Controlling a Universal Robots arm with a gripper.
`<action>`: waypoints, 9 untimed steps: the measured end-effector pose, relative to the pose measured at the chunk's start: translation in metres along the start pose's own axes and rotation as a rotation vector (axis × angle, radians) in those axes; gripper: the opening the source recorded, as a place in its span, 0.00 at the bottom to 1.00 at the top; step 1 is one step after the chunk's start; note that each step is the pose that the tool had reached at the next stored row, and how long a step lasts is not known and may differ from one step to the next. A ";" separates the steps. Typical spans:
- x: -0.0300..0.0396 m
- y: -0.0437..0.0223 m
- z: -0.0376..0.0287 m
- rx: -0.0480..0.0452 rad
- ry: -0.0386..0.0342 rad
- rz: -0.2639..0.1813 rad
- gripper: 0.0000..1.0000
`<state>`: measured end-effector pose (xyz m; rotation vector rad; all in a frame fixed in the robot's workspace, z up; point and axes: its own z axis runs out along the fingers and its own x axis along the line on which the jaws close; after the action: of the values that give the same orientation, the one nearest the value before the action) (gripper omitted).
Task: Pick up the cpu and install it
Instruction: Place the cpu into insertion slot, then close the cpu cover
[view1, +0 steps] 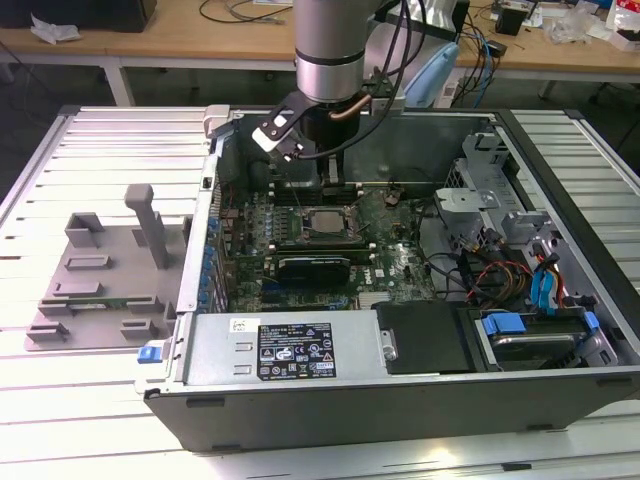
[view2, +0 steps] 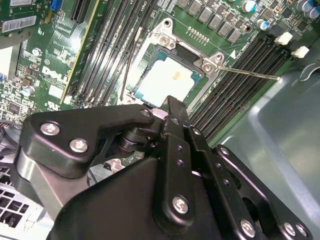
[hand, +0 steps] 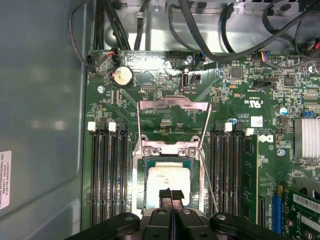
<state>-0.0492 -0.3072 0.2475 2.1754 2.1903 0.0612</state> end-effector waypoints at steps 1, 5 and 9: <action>0.0000 0.0001 0.0000 0.0000 0.0000 0.000 0.11; 0.0000 0.0004 0.0000 0.0000 0.0000 0.000 0.11; 0.0000 0.0005 0.0000 0.0001 0.0044 0.000 0.11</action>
<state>-0.0487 -0.3072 0.2475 2.1777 2.1924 0.0661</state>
